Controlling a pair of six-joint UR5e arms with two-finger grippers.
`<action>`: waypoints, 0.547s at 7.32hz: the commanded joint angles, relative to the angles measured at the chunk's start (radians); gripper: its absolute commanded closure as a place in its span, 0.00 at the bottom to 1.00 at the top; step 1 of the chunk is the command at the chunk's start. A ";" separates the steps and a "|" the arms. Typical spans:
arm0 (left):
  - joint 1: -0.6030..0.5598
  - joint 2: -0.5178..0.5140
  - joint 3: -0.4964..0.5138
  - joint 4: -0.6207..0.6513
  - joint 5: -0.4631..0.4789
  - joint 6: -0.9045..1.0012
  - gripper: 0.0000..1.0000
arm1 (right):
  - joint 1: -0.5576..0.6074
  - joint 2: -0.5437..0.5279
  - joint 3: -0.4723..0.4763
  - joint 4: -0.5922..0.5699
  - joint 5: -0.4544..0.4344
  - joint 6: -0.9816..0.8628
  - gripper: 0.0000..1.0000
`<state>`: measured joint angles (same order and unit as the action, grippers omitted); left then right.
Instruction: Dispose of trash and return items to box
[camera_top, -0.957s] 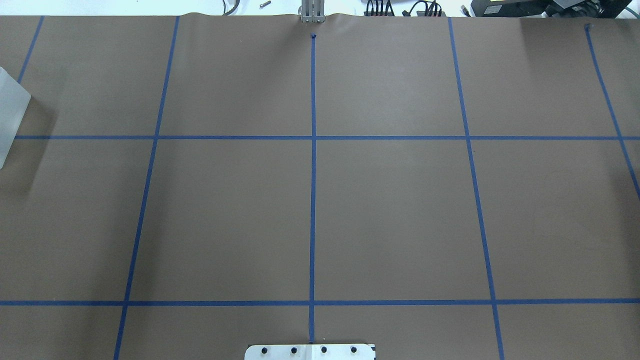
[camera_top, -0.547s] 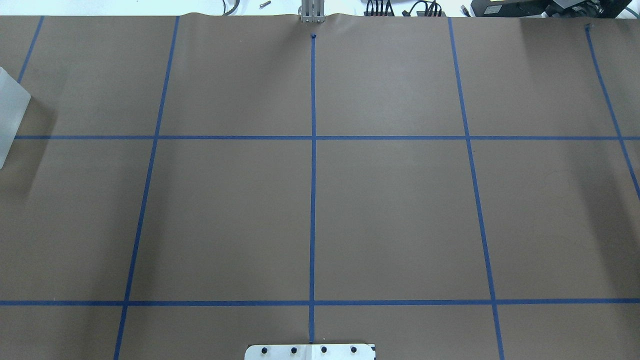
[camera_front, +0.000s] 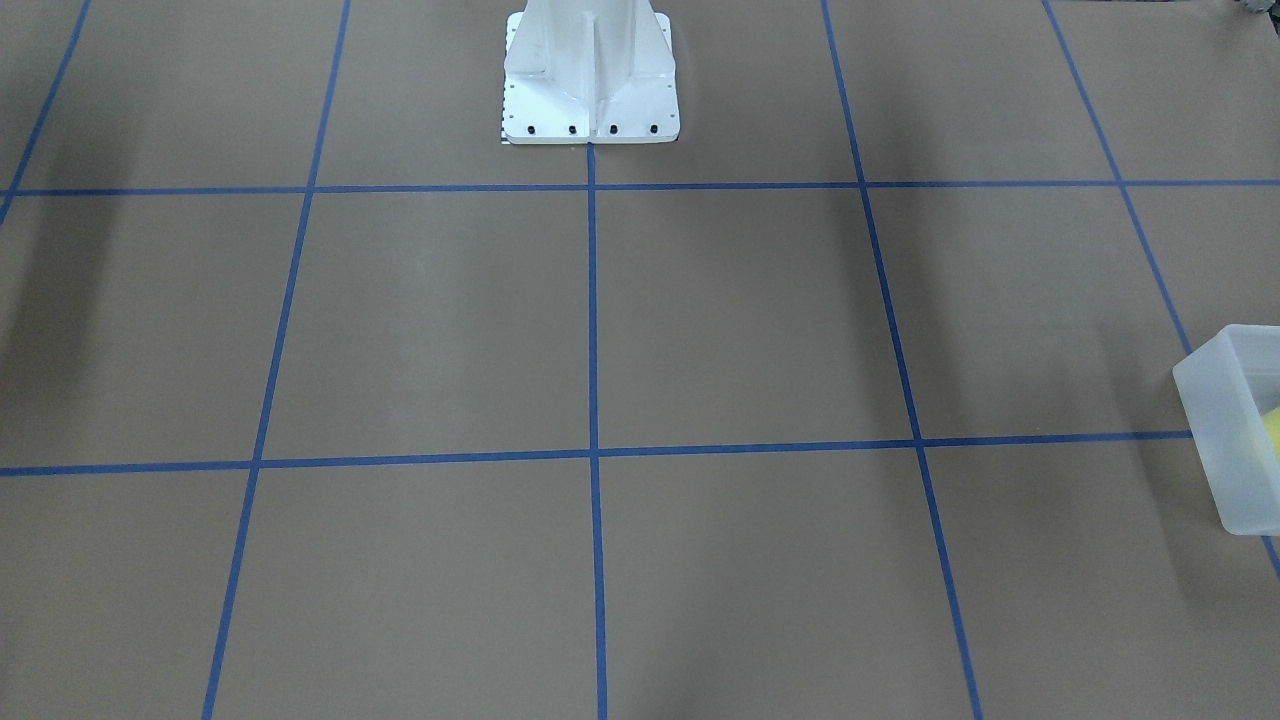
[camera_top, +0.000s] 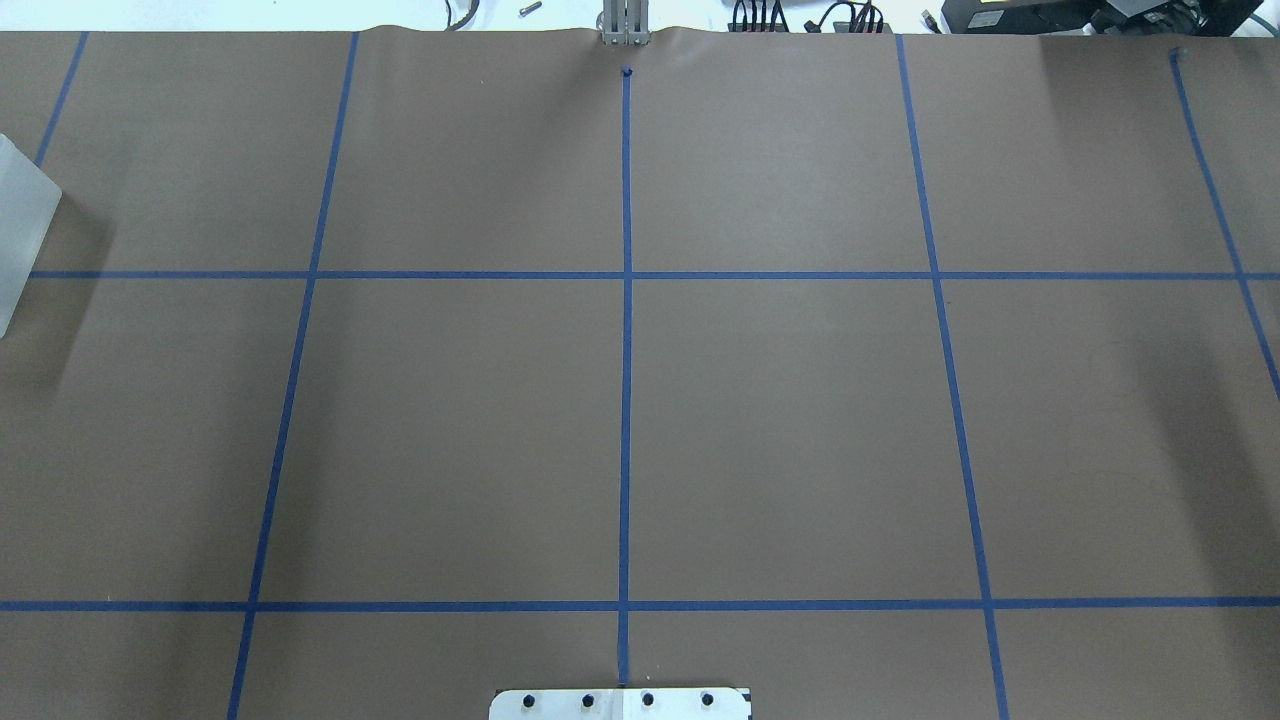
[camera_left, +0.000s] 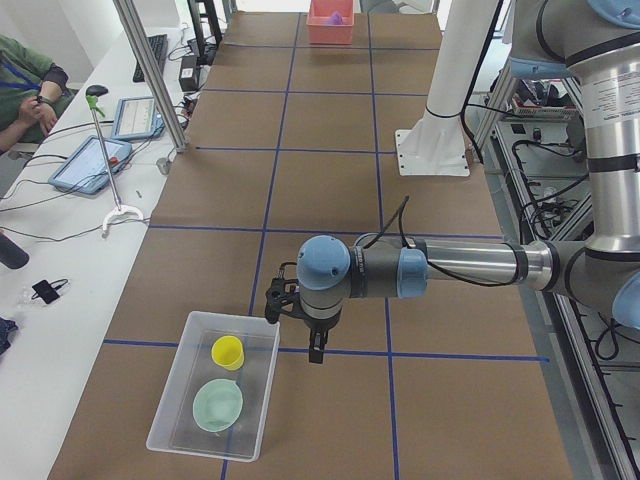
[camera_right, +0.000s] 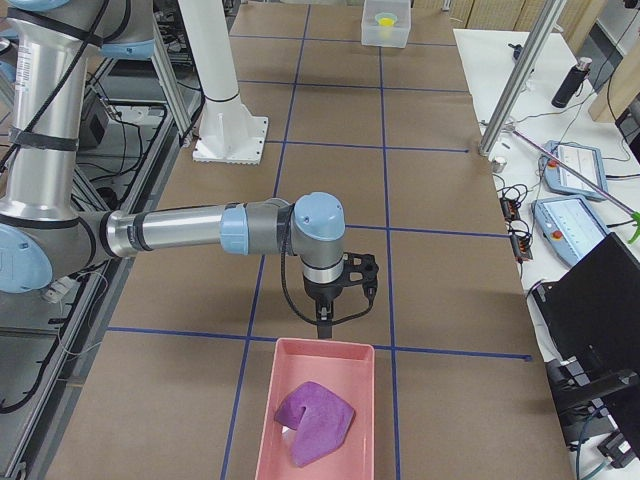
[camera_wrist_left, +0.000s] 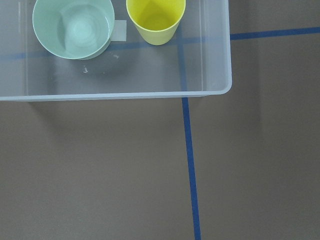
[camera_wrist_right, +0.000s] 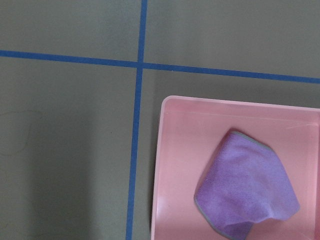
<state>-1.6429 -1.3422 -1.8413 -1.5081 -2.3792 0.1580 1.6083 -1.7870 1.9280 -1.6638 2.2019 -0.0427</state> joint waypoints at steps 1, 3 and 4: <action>0.000 0.000 0.005 0.000 0.000 0.000 0.01 | 0.001 -0.003 -0.010 -0.005 0.024 0.004 0.00; 0.000 0.000 0.007 0.000 0.000 0.000 0.01 | 0.001 -0.003 -0.022 0.001 0.047 -0.006 0.00; 0.000 0.000 0.007 -0.001 0.000 0.000 0.01 | 0.001 -0.002 -0.021 0.001 0.045 -0.008 0.00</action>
<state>-1.6429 -1.3422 -1.8352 -1.5082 -2.3792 0.1580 1.6091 -1.7899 1.9041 -1.6630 2.2468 -0.0487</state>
